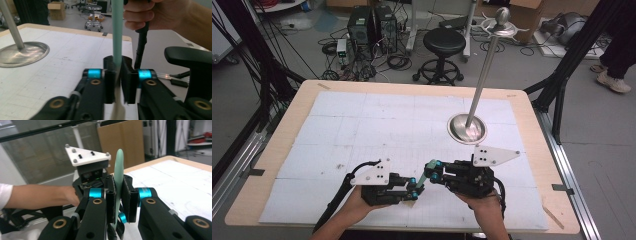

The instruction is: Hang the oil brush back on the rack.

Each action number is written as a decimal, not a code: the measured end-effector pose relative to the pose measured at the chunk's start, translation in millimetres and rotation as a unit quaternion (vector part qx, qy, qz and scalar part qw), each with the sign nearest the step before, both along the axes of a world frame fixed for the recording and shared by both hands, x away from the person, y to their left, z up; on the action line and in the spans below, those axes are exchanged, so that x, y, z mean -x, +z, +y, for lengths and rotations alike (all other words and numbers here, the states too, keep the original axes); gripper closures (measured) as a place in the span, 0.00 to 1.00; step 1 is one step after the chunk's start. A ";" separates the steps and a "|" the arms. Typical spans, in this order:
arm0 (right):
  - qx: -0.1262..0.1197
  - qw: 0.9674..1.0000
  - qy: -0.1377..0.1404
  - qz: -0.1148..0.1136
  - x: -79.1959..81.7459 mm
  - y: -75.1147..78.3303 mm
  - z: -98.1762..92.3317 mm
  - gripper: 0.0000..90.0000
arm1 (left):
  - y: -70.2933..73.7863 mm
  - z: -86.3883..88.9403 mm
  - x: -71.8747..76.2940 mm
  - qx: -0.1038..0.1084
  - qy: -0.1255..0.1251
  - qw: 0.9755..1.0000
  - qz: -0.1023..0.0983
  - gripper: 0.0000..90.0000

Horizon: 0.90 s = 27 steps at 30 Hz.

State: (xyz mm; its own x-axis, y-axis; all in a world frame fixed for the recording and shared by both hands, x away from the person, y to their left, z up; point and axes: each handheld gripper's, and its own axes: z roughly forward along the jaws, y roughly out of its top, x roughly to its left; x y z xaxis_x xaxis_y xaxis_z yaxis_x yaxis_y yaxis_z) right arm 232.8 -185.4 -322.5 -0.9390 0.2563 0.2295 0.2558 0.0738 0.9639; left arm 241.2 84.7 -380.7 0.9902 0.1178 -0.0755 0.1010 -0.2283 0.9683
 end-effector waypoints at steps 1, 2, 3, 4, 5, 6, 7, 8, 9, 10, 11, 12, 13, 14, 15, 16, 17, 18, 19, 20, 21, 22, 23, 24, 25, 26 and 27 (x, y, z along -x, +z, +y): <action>0.000 1.000 0.004 -0.003 0.3 0.1 0.1 0.92 | 0.4 0.5 0.0 0.000 0.001 1.000 -0.002 0.93; -0.001 1.000 0.003 -0.008 0.7 0.0 0.1 0.92 | 0.9 1.0 0.1 0.002 0.003 1.000 -0.004 0.93; -0.004 1.000 0.002 -0.009 1.0 -0.3 0.0 0.90 | 1.6 1.7 -0.1 0.004 0.006 1.000 -0.004 0.93; -0.009 1.000 -0.010 -0.009 1.3 -0.7 0.0 0.77 | 2.2 2.2 0.2 0.008 0.012 1.000 -0.003 0.93; -0.014 1.000 -0.024 0.001 1.2 -1.4 -0.2 0.67 | 2.8 2.5 -0.1 0.011 0.018 1.000 -0.003 0.93; -0.018 0.999 -0.032 0.008 0.0 -2.7 -0.4 0.63 | 3.5 2.9 -0.2 0.014 0.025 1.000 -0.001 0.93; -0.024 0.999 -0.040 0.009 0.5 -4.4 -0.4 0.61 | 4.1 3.2 -0.5 0.018 0.030 0.999 -0.001 0.94; -0.028 0.999 -0.045 0.006 1.2 -6.3 -0.1 0.61 | 4.3 3.2 -0.5 0.022 0.036 0.999 0.000 0.94; -0.031 0.998 -0.045 0.007 1.8 -8.1 0.5 0.61 | 4.4 3.1 -0.9 0.024 0.038 0.999 0.002 0.94; -0.032 0.998 -0.047 0.006 2.3 -9.4 1.7 0.61 | 4.4 3.1 -1.2 0.024 0.039 0.999 0.003 0.94; -0.032 0.998 -0.048 0.003 2.9 -10.2 3.0 0.63 | 4.3 2.8 -1.1 0.024 0.040 0.999 0.004 0.94; -0.032 0.998 -0.050 -0.001 3.5 -10.7 3.9 0.66 | 4.0 2.4 -1.0 0.025 0.038 0.999 0.006 0.94; -0.034 0.998 -0.049 -0.004 3.6 -10.7 4.6 0.70 | 3.8 2.0 -0.9 0.025 0.037 0.999 0.007 0.94; -0.035 0.998 -0.048 -0.008 3.7 -10.6 5.2 0.74 | 3.7 1.6 -0.7 0.027 0.038 0.999 0.008 0.94; -0.038 0.998 -0.049 -0.010 3.7 -10.5 5.5 0.78 | 3.6 1.4 -0.9 0.029 0.037 0.999 0.010 0.94; -0.039 0.998 -0.048 -0.012 3.4 -10.5 5.8 0.80 | 3.6 1.2 -1.0 0.032 0.037 0.999 0.012 0.93; -0.040 0.998 -0.047 -0.013 3.2 -10.6 6.1 0.85 | 3.5 0.9 -1.3 0.036 0.038 0.999 0.013 0.93; -0.040 0.998 -0.046 -0.014 3.1 -10.7 6.4 0.90 | 3.3 0.7 -1.7 0.038 0.039 0.998 0.014 0.93; -0.043 0.998 -0.044 -0.014 3.1 -10.6 6.7 0.90 | 3.3 0.6 -1.7 0.040 0.039 0.998 0.013 0.93; -0.045 0.998 -0.042 -0.012 2.7 -10.4 6.9 0.91 | 3.3 0.6 -1.8 0.041 0.040 0.998 0.013 0.93; -0.046 0.998 -0.041 -0.009 2.7 -9.9 6.8 0.92 | 3.4 0.7 -2.4 0.040 0.043 0.998 0.015 0.90; -0.045 0.998 -0.041 -0.013 1.5 -9.2 6.2 0.92 | 3.7 1.5 -3.7 0.035 0.048 0.998 0.022 0.79; -0.045 0.998 -0.041 -0.008 0.6 -7.5 5.0 0.92 | 3.6 3.0 -5.2 0.031 0.052 0.998 0.027 0.70; -0.044 0.998 -0.045 -0.007 -1.3 -5.3 3.0 0.92 | 3.2 5.5 -6.0 0.029 0.059 0.997 0.026 0.65; -0.042 0.998 -0.051 -0.007 -3.6 -2.5 0.8 0.92 | 2.8 8.7 -7.3 0.026 0.067 0.997 0.025 0.61; -0.038 0.998 -0.058 -0.005 -6.2 0.9 -1.6 0.92 | 2.1 12.4 -8.7 0.027 0.074 0.996 0.028 0.57; -0.034 0.997 -0.065 -0.004 -9.2 4.7 -4.0 0.92 | 1.3 16.9 -9.9 0.028 0.084 0.996 0.030 0.54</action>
State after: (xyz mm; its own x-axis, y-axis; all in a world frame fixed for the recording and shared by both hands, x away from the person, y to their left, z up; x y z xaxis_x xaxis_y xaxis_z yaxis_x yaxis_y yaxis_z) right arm 242.0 -189.4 -317.8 -0.9004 0.3604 0.2438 0.2522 -0.0243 0.9674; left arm 251.0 101.6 -379.4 0.9505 0.2751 -0.1443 0.1904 -0.1490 0.9703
